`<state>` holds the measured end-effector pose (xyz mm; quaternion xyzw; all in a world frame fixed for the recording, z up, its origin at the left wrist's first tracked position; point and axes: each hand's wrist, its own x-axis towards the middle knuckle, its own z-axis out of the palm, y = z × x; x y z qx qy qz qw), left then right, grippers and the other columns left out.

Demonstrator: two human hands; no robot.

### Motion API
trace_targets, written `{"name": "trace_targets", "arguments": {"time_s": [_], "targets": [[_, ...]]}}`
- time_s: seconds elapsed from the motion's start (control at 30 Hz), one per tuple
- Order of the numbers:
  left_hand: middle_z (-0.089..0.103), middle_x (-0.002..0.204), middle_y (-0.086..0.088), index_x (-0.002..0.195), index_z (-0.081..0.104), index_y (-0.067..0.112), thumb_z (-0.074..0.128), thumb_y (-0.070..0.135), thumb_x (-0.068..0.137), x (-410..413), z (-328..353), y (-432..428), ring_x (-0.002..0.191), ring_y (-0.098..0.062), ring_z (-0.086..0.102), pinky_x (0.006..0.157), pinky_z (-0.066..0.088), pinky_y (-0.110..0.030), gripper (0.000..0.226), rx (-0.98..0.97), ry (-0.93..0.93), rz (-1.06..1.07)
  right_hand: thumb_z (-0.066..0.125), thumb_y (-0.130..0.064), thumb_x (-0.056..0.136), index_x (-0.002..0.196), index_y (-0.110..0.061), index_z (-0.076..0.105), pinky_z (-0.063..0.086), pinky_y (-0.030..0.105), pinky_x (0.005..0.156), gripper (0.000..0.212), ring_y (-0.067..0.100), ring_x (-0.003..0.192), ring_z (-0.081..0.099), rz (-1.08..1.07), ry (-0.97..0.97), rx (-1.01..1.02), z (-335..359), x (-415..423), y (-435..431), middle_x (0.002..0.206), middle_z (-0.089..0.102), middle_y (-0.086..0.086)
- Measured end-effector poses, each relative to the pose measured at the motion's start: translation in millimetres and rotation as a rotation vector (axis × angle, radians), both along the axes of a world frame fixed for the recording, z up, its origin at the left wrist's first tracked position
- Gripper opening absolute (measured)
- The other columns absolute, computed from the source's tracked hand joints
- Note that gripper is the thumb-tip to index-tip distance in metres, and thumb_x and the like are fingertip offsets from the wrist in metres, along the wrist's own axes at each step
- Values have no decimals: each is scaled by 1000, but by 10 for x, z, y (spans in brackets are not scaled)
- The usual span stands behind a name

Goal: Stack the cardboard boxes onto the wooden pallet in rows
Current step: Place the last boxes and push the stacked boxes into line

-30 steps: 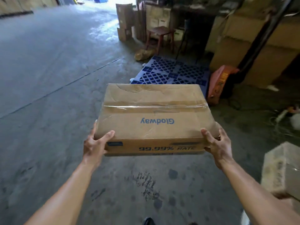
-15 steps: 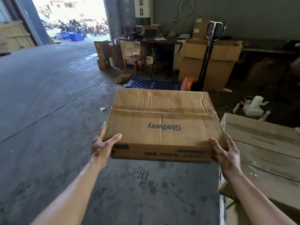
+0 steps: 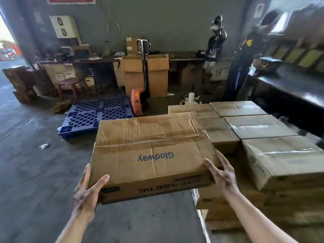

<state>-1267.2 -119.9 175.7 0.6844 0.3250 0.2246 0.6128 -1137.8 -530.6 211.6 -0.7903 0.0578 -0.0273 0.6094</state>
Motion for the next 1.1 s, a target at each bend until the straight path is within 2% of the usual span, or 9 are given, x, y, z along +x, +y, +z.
{"name": "trace_targets", "arguments": {"time_s": [0.1,0.2,0.37,0.47,0.6,0.77,0.83,0.93,1.1], "targets": [[52,143,7,124,44,76,88,73,35,-244,-102,-314,122,-36,60,94,50,-64,99,-36,47,-41,74,-64,69,148,-40,44,33,45,117,87,26,142,40,-59,35,-29,-74,-478,-391,155,43,2],[50,145,7,127,44,74,87,70,39,-343,-116,-765,123,-29,58,95,51,-61,98,-18,42,-115,75,-61,70,148,-40,44,31,46,116,87,28,143,38,-105,49,-31,-105,-725,-792,156,42,2],[43,153,6,145,40,52,83,57,52,-252,37,-1592,135,-22,46,112,41,-50,102,-12,-19,-210,76,-65,64,146,-43,45,29,52,118,90,30,144,37,-166,89,-15,-265,-741,-1539,157,42,2],[45,153,5,146,42,48,84,53,52,36,-16,-1964,135,-23,46,112,40,-50,103,-36,-34,-231,76,-68,61,145,-45,46,29,50,118,91,30,143,38,-191,92,-2,-378,-549,-1932,156,43,0],[48,150,7,143,46,50,84,53,50,488,-237,-2570,130,-16,48,112,40,-43,101,-54,-22,-204,77,-69,57,143,-44,49,32,46,117,94,29,138,45,-206,113,31,-524,-144,-2485,151,50,1],[52,147,5,139,49,51,90,48,46,825,-572,-3206,130,-21,51,110,43,-48,102,-130,56,-147,78,-63,60,144,-37,51,35,43,116,92,26,136,48,-167,154,16,-720,313,-3082,149,52,2],[51,148,6,139,49,50,95,45,42,932,-703,-3341,130,-22,51,108,44,-51,107,-152,77,-122,79,-57,64,146,-35,50,32,44,117,90,28,139,44,-144,172,11,-797,525,-3220,152,48,2],[52,146,8,138,50,51,91,54,35,1114,-843,-3436,129,-22,53,108,44,-50,111,-187,119,-96,81,-51,71,147,-33,49,30,46,119,85,28,141,41,-120,219,9,-949,782,-3301,154,45,3],[54,144,11,136,50,54,89,57,33,1582,-1076,-3376,128,-17,53,109,43,-47,110,-169,183,-87,76,-59,65,148,-34,47,27,49,120,92,29,144,36,-105,268,-13,-1250,1240,-3255,157,42,2]]}}
